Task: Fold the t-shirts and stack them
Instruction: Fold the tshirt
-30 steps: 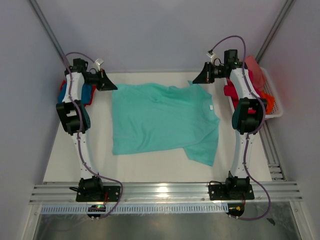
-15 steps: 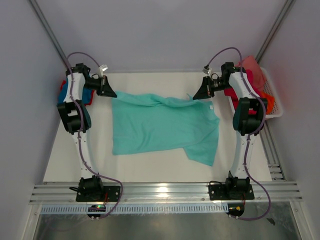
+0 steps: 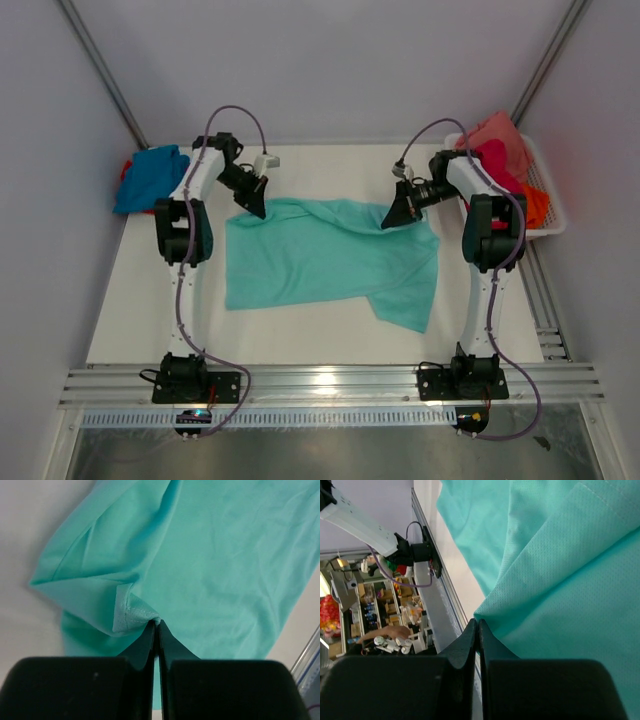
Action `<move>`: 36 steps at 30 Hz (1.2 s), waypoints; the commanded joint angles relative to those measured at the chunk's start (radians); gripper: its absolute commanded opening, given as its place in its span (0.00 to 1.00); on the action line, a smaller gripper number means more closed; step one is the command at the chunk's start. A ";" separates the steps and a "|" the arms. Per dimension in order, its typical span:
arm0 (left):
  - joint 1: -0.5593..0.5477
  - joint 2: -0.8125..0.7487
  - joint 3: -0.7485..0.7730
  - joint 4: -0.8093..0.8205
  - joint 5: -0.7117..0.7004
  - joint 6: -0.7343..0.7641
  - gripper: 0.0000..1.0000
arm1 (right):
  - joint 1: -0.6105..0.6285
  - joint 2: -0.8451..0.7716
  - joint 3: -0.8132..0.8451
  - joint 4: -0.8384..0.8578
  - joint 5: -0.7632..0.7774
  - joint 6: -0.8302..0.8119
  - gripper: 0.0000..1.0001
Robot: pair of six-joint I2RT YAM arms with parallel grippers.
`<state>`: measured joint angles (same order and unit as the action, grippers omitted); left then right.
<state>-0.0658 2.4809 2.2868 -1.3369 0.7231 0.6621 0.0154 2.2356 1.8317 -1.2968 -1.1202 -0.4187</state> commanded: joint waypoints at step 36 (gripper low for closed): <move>-0.057 -0.128 0.088 0.027 -0.309 -0.087 0.99 | 0.155 -0.048 0.120 0.044 0.424 -0.041 1.00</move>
<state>-0.1371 2.4130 2.3508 -1.3399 0.4259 0.6788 0.1604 2.2314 1.9385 -1.2560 -0.7742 -0.4732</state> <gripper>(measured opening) 0.991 0.992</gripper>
